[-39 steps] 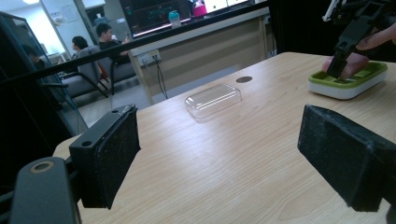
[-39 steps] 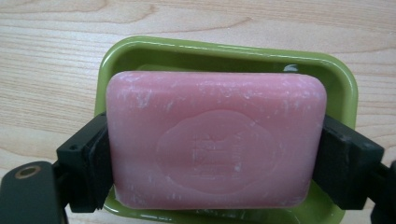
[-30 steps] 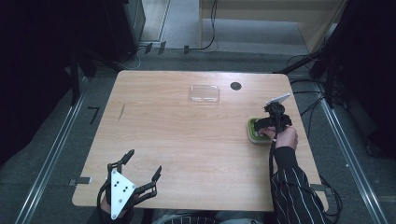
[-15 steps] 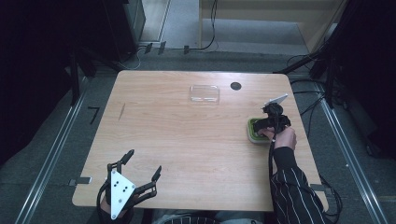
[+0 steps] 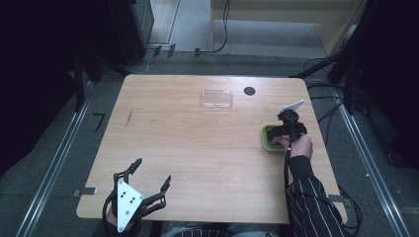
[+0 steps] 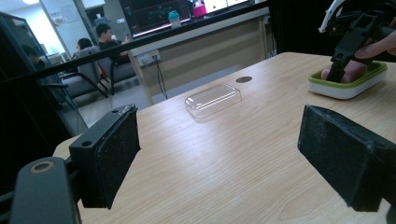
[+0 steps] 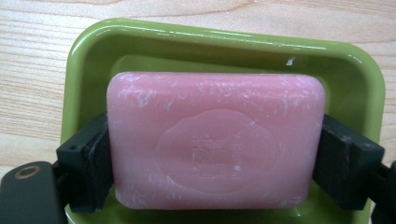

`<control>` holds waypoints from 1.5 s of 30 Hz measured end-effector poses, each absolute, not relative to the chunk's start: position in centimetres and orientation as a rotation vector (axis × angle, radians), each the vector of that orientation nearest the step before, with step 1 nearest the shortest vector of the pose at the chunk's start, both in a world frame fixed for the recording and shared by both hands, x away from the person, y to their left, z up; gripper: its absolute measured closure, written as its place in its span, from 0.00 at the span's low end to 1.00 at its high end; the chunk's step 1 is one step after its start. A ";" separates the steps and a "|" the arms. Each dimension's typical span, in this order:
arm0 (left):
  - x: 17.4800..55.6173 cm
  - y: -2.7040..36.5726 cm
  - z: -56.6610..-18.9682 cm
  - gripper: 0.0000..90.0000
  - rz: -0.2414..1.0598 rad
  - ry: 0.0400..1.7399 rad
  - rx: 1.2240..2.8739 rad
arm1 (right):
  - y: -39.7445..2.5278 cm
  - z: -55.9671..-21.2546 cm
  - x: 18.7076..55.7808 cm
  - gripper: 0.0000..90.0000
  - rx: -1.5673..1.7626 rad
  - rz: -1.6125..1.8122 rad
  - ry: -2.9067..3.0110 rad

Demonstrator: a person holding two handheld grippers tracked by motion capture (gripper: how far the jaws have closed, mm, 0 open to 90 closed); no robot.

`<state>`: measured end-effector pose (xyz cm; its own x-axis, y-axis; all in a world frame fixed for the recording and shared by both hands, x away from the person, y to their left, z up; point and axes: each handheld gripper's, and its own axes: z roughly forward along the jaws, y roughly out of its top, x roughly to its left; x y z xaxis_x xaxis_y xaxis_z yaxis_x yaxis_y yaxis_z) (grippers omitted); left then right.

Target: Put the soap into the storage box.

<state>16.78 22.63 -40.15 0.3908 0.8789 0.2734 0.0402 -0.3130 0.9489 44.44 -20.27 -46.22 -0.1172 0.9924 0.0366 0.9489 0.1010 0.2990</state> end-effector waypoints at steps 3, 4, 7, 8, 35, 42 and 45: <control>16.8 22.6 -40.2 0.15 1.067 0.821 1.665 | -20.3 -46.3 44.5 0.15 1.957 0.371 2.204; 16.8 22.6 -40.2 0.15 1.067 0.821 1.665 | -20.3 -46.3 44.5 0.15 1.956 0.372 2.205; 16.8 22.6 -40.2 0.15 1.067 0.821 1.663 | -20.2 -46.4 44.5 0.15 1.955 0.367 2.209; 16.8 22.6 -40.2 0.15 1.067 0.821 1.664 | -20.2 -46.4 44.5 0.15 1.955 0.367 2.209; 16.8 22.6 -40.2 0.15 1.065 0.820 1.666 | -20.1 -46.0 44.4 0.15 1.942 0.355 2.224; 17.0 22.6 -40.2 0.15 1.064 0.820 1.670 | -20.3 -44.9 44.1 0.13 1.911 0.413 2.218; 17.1 22.5 -40.2 0.15 1.062 0.818 1.670 | -20.3 -44.6 43.9 0.11 1.908 0.414 2.227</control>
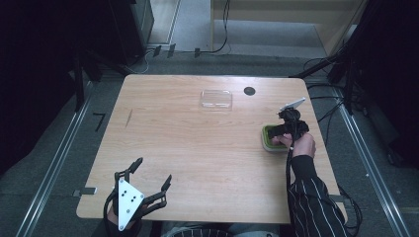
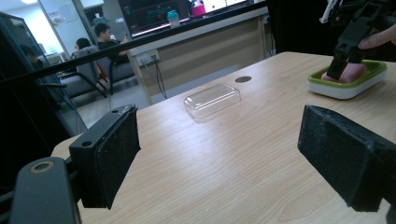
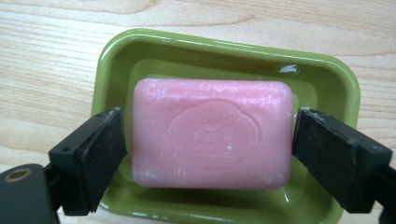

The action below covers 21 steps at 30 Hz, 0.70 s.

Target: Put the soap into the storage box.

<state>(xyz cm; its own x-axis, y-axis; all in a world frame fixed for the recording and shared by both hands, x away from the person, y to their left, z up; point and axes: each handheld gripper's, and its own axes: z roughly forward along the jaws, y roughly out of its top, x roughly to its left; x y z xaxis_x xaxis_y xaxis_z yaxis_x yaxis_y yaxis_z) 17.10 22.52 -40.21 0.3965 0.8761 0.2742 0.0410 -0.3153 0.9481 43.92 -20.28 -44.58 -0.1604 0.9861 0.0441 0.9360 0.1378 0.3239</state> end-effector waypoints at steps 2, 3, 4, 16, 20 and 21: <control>17.2 22.5 -40.2 0.15 1.060 0.818 1.671 | -20.3 -44.4 43.8 0.11 1.892 0.405 2.234; 17.2 22.5 -40.2 0.15 1.059 0.817 1.672 | -20.2 -44.2 43.7 0.10 1.888 0.406 2.232; 17.2 22.4 -40.2 0.15 1.059 0.816 1.672 | -20.2 -44.1 43.7 0.10 1.877 0.410 2.238; 17.0 22.4 -40.1 0.15 1.065 0.807 1.671 | -20.3 -42.7 42.1 0.05 1.833 0.412 2.272; 17.0 22.3 -40.1 0.15 1.064 0.810 1.664 | -20.2 -42.5 41.6 0.04 1.833 0.406 2.287; 17.0 22.3 -40.1 0.15 1.064 0.807 1.667 | -20.2 -42.5 41.4 0.03 1.829 0.404 2.295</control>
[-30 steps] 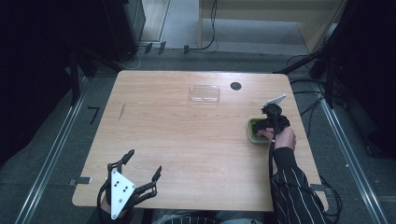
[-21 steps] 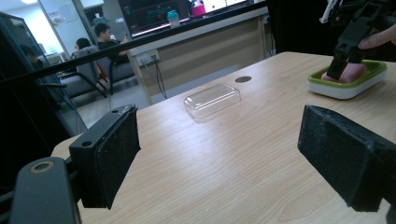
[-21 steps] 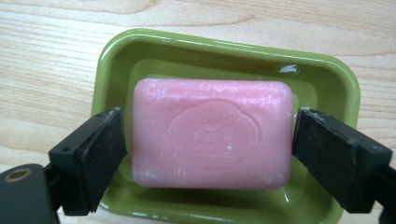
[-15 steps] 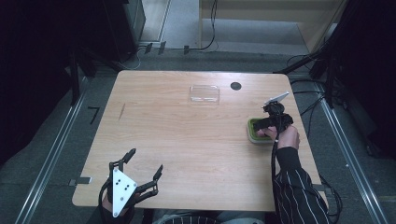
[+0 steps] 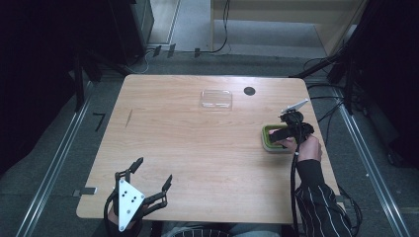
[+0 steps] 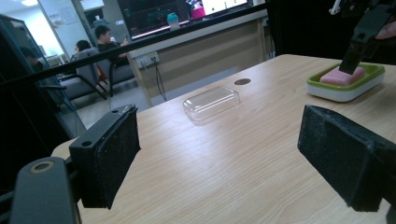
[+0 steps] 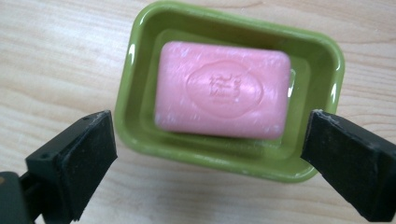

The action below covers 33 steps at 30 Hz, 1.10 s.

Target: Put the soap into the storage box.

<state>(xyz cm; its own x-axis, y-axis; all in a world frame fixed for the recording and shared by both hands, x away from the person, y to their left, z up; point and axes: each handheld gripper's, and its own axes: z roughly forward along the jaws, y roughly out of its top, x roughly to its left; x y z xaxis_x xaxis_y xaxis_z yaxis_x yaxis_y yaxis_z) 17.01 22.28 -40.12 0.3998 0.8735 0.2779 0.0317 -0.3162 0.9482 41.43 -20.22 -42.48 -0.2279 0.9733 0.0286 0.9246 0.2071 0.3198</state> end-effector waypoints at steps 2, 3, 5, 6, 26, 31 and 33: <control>17.0 22.2 -40.1 0.15 1.061 0.800 1.670 | -20.2 -42.4 41.1 0.03 1.810 0.405 2.309; 17.1 22.2 -40.1 0.15 1.061 0.800 1.670 | -20.1 -42.3 41.0 0.03 1.804 0.401 2.315; 17.1 22.2 -40.1 0.15 1.061 0.803 1.666 | -20.0 -42.2 40.6 0.02 1.797 0.398 2.319; 17.1 22.2 -40.1 0.15 1.061 0.805 1.664 | -19.9 -42.1 40.4 0.02 1.791 0.392 2.324; 17.1 22.2 -40.1 0.15 1.061 0.797 1.665 | -16.5 -42.0 36.5 0.02 1.626 0.303 2.502; 17.1 22.2 -40.1 0.15 1.061 0.796 1.667 | -15.8 -42.3 35.6 0.02 1.590 0.291 2.549; 17.1 22.2 -40.1 0.15 1.060 0.796 1.667 | -15.6 -42.4 35.3 0.02 1.582 0.282 2.568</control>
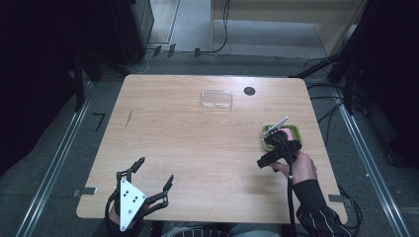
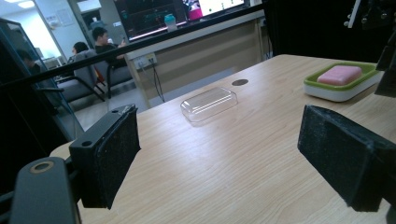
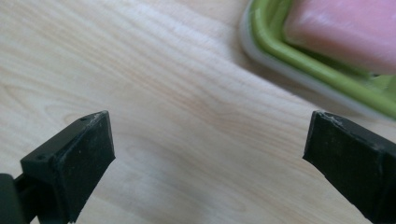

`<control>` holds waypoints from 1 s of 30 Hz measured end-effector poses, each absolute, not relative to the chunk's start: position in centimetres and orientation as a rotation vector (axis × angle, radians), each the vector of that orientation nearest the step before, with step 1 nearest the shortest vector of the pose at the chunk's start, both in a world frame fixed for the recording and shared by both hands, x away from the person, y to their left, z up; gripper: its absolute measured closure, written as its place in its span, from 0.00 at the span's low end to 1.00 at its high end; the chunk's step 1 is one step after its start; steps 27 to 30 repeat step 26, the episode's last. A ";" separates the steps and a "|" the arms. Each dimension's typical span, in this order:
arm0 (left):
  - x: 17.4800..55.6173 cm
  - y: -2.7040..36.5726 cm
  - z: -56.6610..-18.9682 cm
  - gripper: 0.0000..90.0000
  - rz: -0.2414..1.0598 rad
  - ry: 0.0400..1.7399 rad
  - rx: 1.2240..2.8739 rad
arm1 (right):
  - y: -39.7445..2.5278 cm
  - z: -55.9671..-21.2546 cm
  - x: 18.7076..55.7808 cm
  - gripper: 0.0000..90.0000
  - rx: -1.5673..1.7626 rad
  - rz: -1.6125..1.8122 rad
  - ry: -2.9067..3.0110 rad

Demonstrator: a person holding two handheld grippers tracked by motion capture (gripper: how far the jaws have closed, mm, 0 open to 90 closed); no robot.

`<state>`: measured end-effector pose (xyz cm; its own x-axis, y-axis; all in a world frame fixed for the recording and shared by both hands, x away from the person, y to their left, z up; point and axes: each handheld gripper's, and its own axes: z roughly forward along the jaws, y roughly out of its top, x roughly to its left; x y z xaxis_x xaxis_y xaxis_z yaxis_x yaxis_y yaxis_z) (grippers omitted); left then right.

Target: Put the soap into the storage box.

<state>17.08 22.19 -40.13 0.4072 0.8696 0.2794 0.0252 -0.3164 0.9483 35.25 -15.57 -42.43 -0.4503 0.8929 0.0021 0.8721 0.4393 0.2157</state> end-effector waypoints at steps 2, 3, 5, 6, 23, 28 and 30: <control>17.1 22.2 -40.1 0.15 1.060 0.797 1.664 | -15.4 -42.6 34.9 0.02 1.574 0.272 2.580; 17.1 22.2 -40.1 0.15 1.060 0.796 1.665 | -15.4 -42.6 34.8 0.02 1.568 0.272 2.591; 17.1 22.2 -40.1 0.15 1.061 0.796 1.668 | -15.2 -42.8 34.5 0.02 1.561 0.273 2.598; 17.1 22.2 -40.1 0.15 1.061 0.796 1.668 | -15.1 -42.8 34.3 0.02 1.553 0.269 2.604; 17.1 22.1 -40.1 0.15 1.060 0.797 1.669 | -13.8 -44.3 31.5 0.02 1.465 0.220 2.708; 17.1 22.1 -40.1 0.15 1.059 0.800 1.671 | -13.7 -44.5 31.2 0.02 1.446 0.226 2.720; 17.1 22.1 -40.1 0.15 1.059 0.800 1.671 | -13.7 -44.5 31.2 0.02 1.446 0.226 2.720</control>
